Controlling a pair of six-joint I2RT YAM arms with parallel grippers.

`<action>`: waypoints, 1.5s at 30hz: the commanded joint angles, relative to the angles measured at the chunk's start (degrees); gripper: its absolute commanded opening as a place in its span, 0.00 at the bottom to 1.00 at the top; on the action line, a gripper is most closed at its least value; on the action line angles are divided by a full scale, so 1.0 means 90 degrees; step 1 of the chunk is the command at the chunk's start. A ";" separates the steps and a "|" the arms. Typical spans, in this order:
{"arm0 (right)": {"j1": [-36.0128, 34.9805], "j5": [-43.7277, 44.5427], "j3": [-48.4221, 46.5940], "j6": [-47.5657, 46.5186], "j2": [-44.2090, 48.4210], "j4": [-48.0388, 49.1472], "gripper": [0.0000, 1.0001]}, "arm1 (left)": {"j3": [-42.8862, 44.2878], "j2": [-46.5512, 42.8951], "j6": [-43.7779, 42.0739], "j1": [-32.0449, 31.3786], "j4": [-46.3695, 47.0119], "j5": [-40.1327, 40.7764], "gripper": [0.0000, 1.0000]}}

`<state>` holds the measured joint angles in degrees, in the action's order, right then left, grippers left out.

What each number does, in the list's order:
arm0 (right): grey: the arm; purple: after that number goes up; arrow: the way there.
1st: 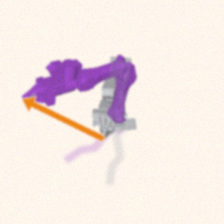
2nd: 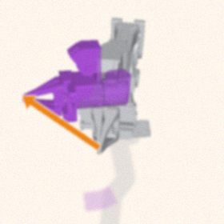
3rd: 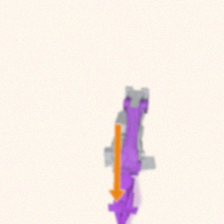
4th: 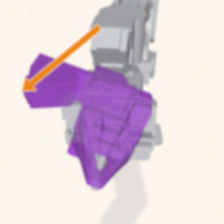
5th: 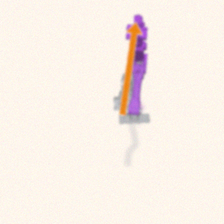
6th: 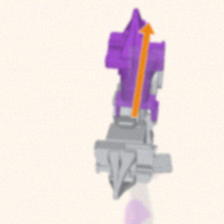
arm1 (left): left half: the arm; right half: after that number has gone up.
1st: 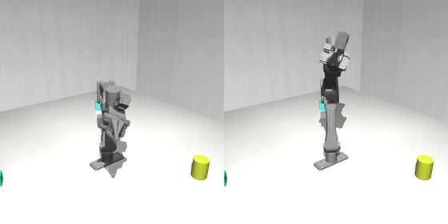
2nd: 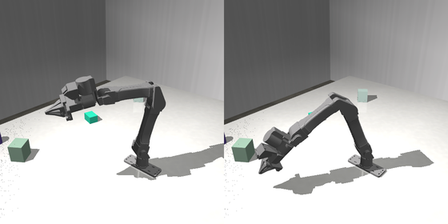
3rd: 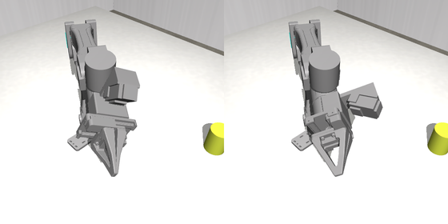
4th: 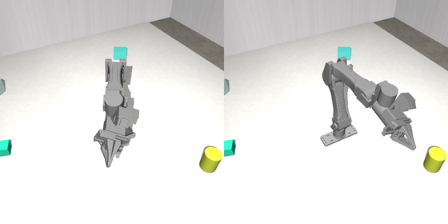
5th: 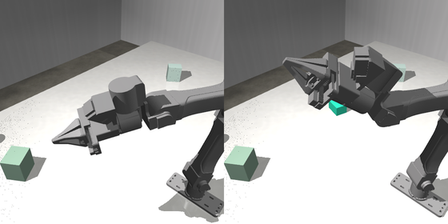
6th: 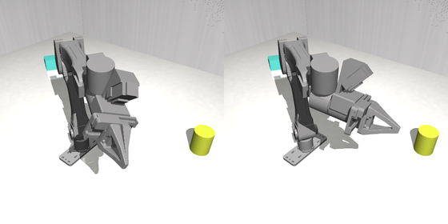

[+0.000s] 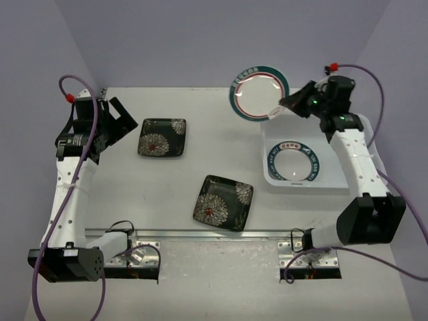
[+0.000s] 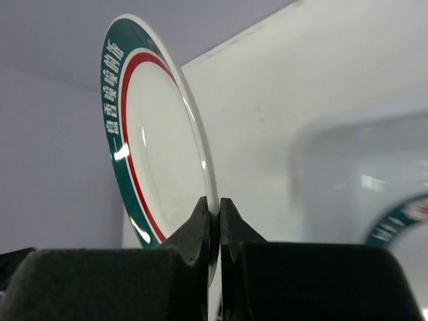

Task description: Place the plates into the plastic bin on the countertop

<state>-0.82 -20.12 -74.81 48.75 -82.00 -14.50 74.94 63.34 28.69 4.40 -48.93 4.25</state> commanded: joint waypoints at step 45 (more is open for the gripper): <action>0.2122 -0.0071 -0.0477 -0.3210 0.0459 -0.3634 0.99 | -0.1520 0.2366 -0.0678 -0.2901 0.1716 -0.2055 1.00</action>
<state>20.25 -14.72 -77.41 15.07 -80.12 -46.54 62.37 83.59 25.58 -17.63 -32.49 -11.99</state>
